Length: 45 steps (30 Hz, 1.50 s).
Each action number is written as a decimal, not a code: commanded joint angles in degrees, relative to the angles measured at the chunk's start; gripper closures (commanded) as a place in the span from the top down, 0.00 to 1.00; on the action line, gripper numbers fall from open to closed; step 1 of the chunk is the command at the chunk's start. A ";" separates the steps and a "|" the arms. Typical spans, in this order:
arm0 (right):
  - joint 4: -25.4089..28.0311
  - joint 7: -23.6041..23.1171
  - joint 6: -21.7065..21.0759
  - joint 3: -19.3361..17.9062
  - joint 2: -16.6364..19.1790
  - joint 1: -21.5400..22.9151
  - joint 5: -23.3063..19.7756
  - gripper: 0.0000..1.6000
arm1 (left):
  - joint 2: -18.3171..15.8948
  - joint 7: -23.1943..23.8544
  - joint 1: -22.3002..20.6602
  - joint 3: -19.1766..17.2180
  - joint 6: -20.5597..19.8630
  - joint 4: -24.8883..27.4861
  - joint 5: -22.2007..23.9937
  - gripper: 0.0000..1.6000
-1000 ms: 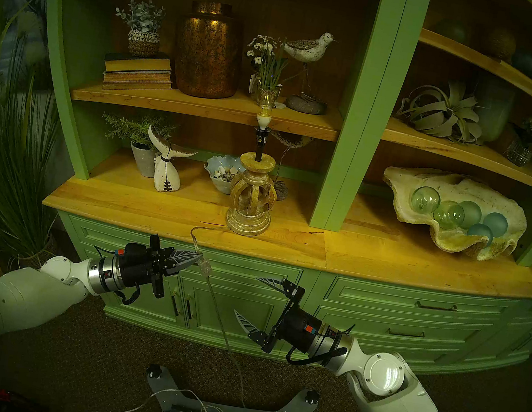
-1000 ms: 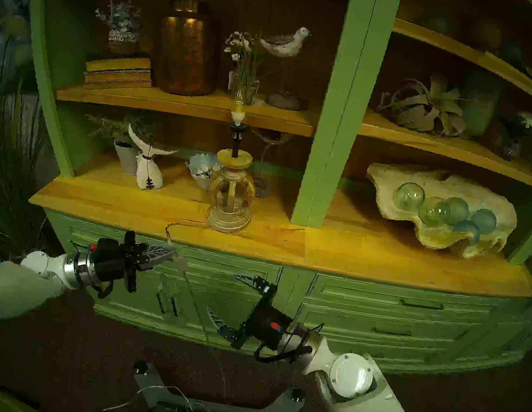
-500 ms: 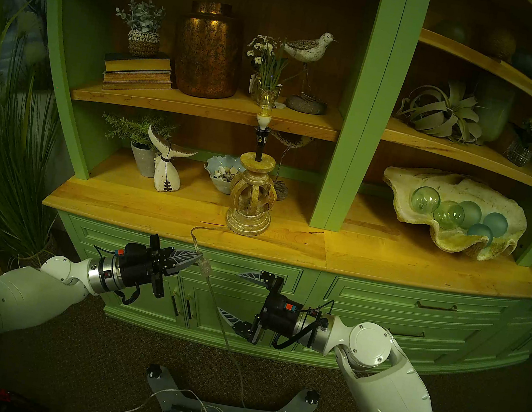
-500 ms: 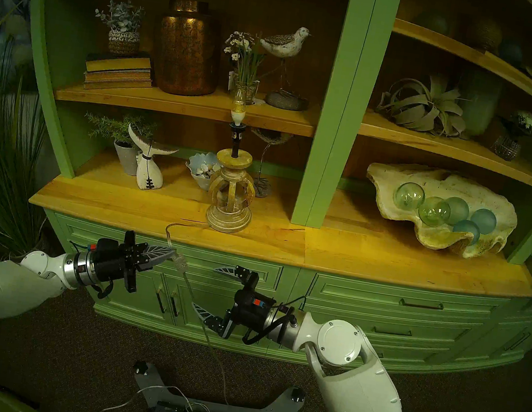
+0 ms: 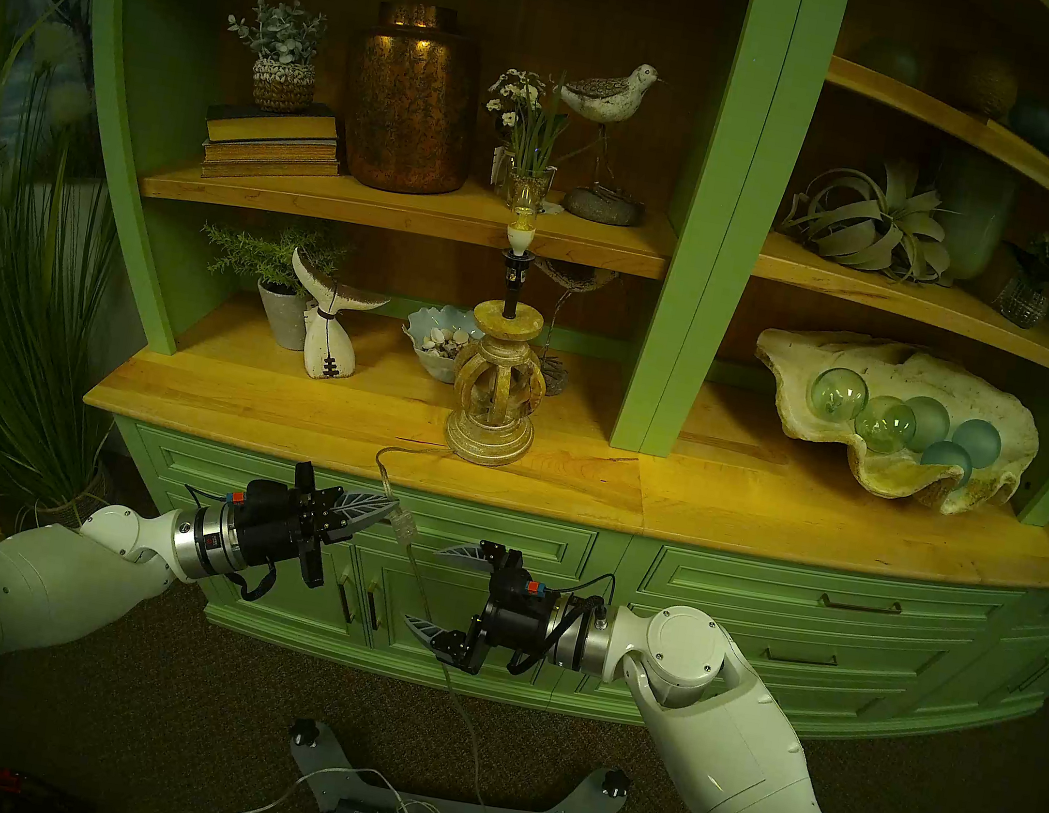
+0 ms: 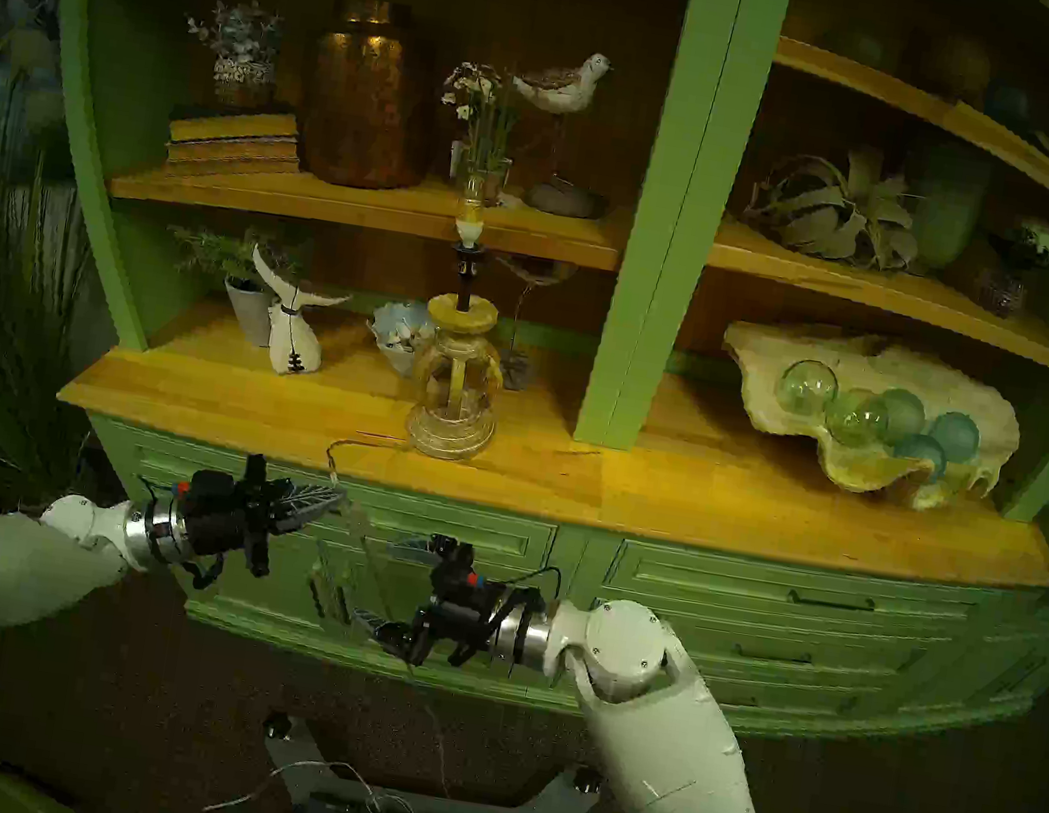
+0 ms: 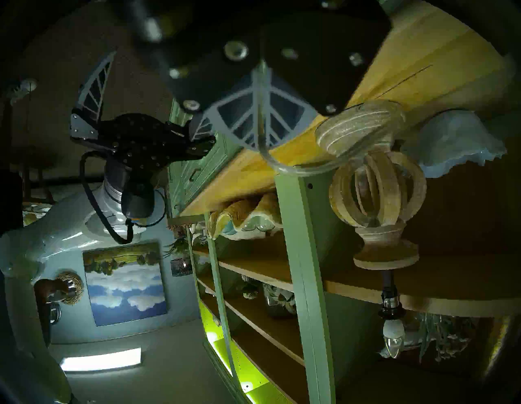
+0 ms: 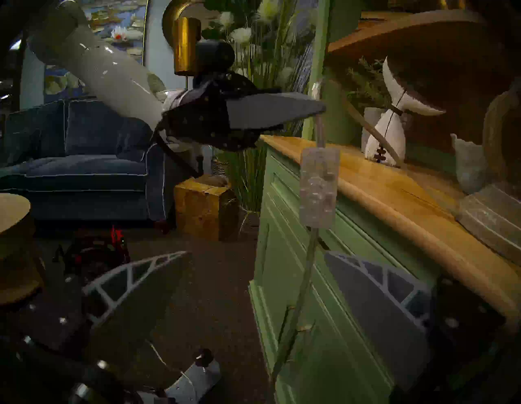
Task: Grab cable and switch light on
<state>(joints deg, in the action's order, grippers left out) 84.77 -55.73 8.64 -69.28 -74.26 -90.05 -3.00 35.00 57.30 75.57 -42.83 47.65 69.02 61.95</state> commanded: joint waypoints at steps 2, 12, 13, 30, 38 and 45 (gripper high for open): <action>-0.16 -1.85 0.25 -0.28 -1.51 4.63 -1.66 1.00 | -0.46 6.64 -2.63 0.21 1.27 0.80 1.57 0.00; -1.70 -3.86 0.52 -0.46 -1.97 5.72 -2.40 1.00 | -1.06 5.52 -3.62 2.20 2.25 0.97 1.96 0.00; -1.80 -4.01 0.56 -0.48 -2.01 5.79 -2.44 1.00 | -1.27 4.17 -3.69 2.63 2.40 1.29 1.63 0.00; -3.90 -5.83 1.39 -1.17 -3.07 6.87 -3.00 1.00 | -2.10 3.44 -5.52 5.89 3.98 1.27 2.36 0.00; -7.08 -5.21 2.00 -3.09 -4.32 10.52 -3.33 1.00 | -2.38 2.69 -6.05 6.94 4.47 1.34 2.21 0.00; -10.02 -5.75 1.47 -3.17 -5.69 14.30 -2.83 1.00 | -2.55 2.09 -6.38 7.62 4.78 1.41 2.06 0.00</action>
<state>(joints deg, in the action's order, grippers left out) 74.65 -61.23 10.32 -72.05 -77.99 -81.00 -5.42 32.72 53.36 71.41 -34.80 51.46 69.60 63.21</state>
